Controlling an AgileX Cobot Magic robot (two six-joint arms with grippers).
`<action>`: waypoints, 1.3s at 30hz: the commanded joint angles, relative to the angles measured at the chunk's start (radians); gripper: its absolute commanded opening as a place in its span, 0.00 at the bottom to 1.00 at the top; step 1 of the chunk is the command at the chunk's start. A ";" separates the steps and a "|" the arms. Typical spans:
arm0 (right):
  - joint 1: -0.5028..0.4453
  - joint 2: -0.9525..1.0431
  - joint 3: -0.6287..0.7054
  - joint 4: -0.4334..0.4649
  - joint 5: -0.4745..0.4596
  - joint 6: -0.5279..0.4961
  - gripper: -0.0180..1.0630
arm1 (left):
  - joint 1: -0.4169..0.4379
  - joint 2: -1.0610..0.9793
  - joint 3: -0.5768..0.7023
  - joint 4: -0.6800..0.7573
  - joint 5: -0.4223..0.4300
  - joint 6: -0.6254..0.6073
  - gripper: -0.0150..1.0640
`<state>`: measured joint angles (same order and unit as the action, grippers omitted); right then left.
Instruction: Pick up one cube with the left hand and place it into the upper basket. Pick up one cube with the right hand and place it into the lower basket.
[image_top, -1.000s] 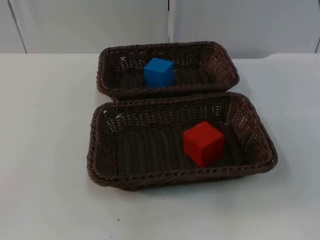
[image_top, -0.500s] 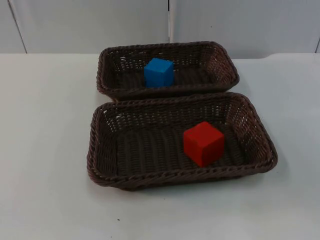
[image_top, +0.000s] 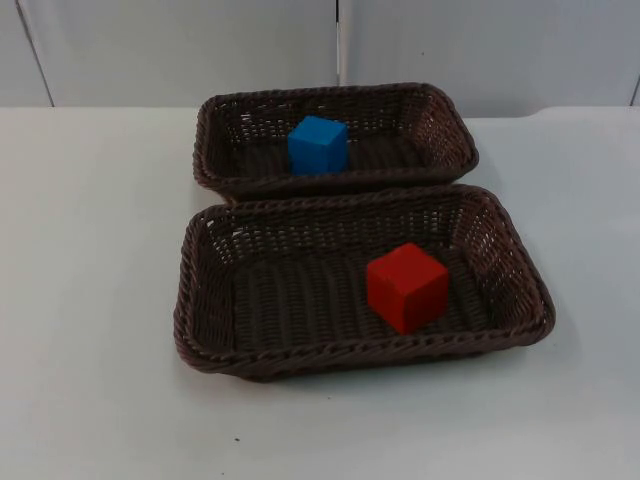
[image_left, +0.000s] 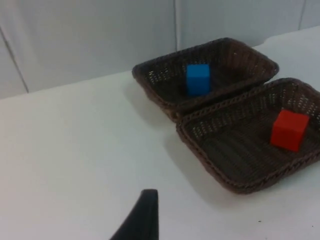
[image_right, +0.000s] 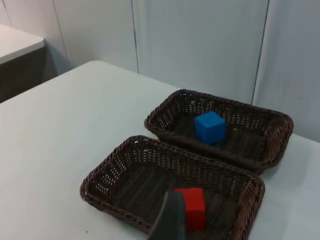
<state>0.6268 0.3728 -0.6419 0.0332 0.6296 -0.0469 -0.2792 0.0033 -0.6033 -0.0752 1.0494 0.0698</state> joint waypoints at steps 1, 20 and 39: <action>0.003 -0.032 0.005 -0.014 0.035 -0.007 0.68 | 0.001 -0.003 0.011 0.034 0.021 -0.047 0.90; 0.003 -0.258 0.005 -0.038 0.291 -0.025 0.68 | 0.001 -0.003 0.101 0.039 0.017 -0.070 0.90; 0.003 -0.373 0.104 -0.033 0.421 0.012 0.68 | 0.001 -0.003 0.108 0.039 0.025 -0.070 0.90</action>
<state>0.6268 0.0033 -0.5691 0.0000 1.0611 -0.0403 -0.2792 0.0033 -0.4991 -0.0374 1.0706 0.0059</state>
